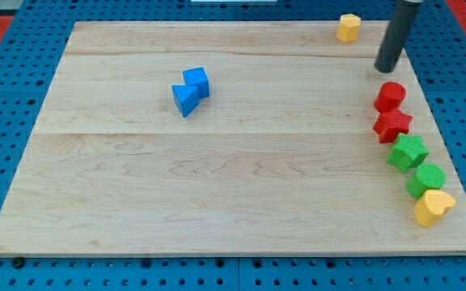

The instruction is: Push the yellow heart towards the bottom center

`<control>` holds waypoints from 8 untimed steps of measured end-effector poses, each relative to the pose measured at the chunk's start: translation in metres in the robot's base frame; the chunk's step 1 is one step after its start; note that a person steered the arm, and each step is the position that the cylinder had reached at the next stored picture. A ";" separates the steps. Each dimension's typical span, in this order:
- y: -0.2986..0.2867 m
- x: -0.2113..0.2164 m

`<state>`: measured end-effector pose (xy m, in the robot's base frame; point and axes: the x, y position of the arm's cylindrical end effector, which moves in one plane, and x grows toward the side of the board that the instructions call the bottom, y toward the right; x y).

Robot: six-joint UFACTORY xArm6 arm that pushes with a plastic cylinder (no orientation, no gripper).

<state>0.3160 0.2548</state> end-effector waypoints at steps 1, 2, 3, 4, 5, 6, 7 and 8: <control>0.015 0.013; 0.030 0.050; 0.027 0.071; 0.067 0.076; 0.080 0.152; 0.056 0.235; 0.001 0.253; -0.029 0.238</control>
<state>0.5543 0.2259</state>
